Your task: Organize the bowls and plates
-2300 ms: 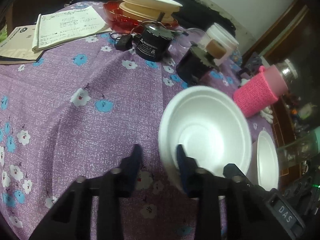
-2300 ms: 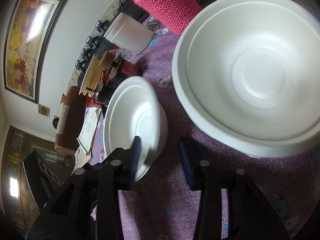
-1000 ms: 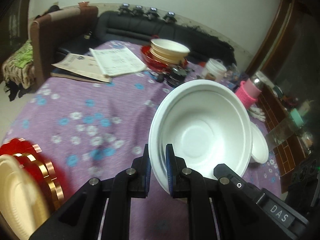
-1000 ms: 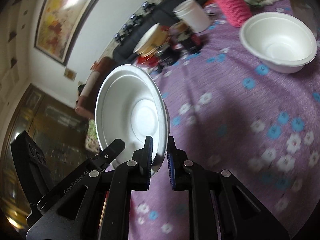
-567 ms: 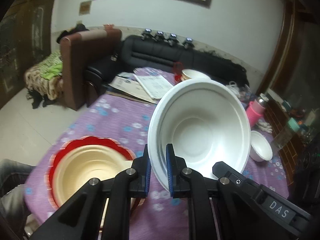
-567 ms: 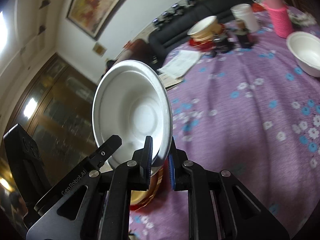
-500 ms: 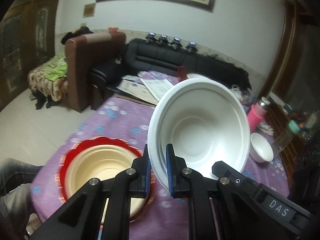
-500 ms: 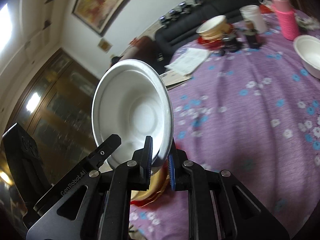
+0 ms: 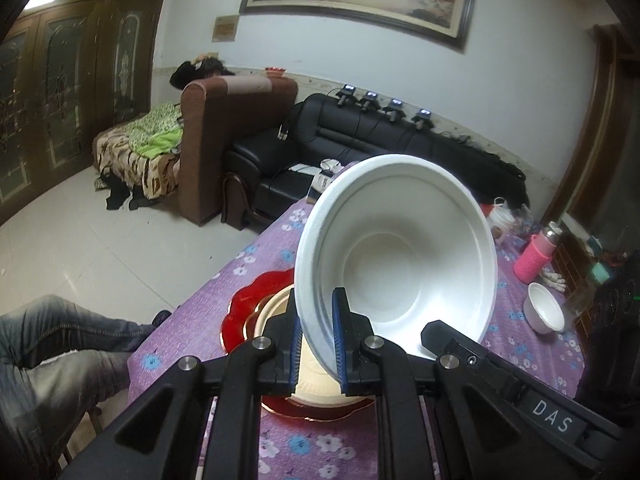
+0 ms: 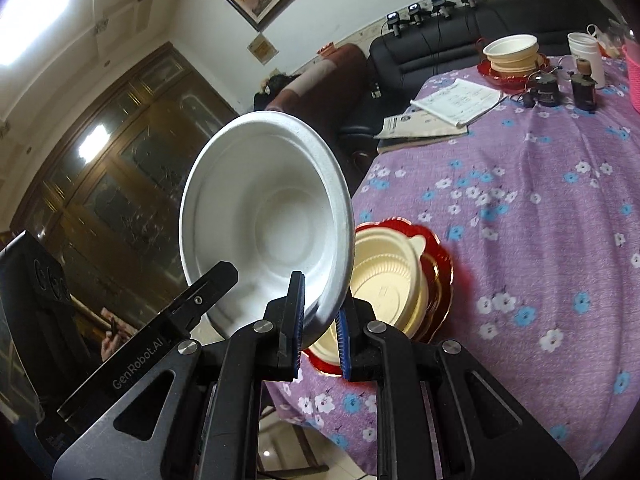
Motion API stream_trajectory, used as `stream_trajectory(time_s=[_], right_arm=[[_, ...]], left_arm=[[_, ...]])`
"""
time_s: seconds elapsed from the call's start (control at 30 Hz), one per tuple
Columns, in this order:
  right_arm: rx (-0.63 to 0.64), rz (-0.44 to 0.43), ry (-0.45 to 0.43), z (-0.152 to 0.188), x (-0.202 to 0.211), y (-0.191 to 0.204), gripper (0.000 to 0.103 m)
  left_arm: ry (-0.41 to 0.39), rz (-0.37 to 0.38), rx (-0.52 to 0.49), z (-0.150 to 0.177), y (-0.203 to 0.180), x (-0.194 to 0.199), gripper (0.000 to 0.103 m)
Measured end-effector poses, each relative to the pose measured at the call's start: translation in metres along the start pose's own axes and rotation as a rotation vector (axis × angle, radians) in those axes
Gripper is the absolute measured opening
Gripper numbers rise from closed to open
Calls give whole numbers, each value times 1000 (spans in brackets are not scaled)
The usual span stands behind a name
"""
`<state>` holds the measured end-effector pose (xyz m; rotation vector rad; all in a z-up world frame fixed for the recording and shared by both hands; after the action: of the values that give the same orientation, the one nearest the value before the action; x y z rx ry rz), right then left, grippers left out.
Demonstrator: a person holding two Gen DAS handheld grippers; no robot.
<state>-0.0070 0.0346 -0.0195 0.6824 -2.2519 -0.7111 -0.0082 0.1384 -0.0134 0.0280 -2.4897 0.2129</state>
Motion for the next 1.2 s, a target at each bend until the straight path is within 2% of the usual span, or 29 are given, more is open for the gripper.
stream_trajectory(time_s=[0.47,1.2], right_arm=[[-32,86,80,23,-42,-23,14],[-48,82,92,26,-52,-26,14]], left_arm=[[130,10,38,24,29,-46,13],[116,-28,17,27,29,-45,13]])
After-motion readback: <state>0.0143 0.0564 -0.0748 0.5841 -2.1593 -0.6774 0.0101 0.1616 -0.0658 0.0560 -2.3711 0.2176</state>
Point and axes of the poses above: each gripper's, at about its wrist camera, not at the fingertips, and x roughly against the way its jaws point, y to its left, z to its underside, the point moved 6 cm from there along -x, roughly the way its jaws point, and after that the axes turned 8 degrees about -z, right-handed, at the moved point
